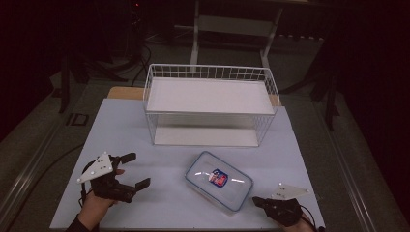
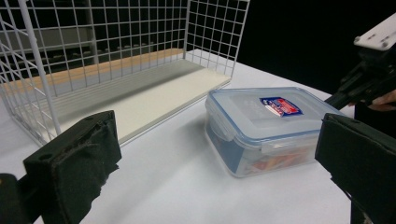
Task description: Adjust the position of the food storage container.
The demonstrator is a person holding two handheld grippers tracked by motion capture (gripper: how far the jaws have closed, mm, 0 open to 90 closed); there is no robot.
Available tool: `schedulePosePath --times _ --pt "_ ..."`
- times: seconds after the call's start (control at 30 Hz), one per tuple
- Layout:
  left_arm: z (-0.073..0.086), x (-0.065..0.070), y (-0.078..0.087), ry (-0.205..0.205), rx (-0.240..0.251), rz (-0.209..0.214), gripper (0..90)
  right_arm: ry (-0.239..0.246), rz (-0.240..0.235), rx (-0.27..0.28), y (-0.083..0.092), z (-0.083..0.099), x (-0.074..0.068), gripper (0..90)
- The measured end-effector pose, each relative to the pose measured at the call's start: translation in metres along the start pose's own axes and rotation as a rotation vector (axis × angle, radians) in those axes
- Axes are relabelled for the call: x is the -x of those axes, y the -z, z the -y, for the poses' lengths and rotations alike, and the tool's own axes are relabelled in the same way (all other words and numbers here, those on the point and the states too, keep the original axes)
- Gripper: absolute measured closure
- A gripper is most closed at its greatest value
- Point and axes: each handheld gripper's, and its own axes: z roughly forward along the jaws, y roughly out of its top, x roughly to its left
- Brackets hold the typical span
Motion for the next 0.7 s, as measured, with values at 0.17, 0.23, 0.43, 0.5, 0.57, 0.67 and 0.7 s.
schedulePosePath --times 0.17,0.23,0.43,0.5,0.57,0.67,0.7 --pt "0.0 0.0 0.0 0.0 0.0 -0.001 0.0 0.003 -0.001 -0.037 -0.01 -0.003 -0.001 89.9" --pt "0.0 0.0 0.0 0.0 0.001 0.0 0.0 0.003 -0.001 -0.042 -0.012 -0.005 -0.001 89.9" --pt "0.0 0.001 -0.002 -0.005 -0.003 0.003 0.0 0.002 -0.012 -0.034 -0.017 -0.01 0.003 90.0" --pt "0.0 0.002 -0.002 -0.006 -0.003 0.006 0.0 -0.004 -0.005 -0.031 -0.019 -0.013 0.006 90.0" --pt "0.0 0.002 -0.003 -0.007 -0.003 0.009 0.0 0.002 -0.001 -0.032 -0.021 -0.016 0.008 90.0" --pt "0.0 0.003 -0.003 -0.008 -0.004 0.012 0.0 0.014 0.0 -0.036 -0.026 -0.021 0.01 90.0" --pt "0.0 0.003 -0.003 -0.01 -0.006 0.011 0.0 0.017 0.004 -0.037 -0.028 -0.023 0.011 90.0"
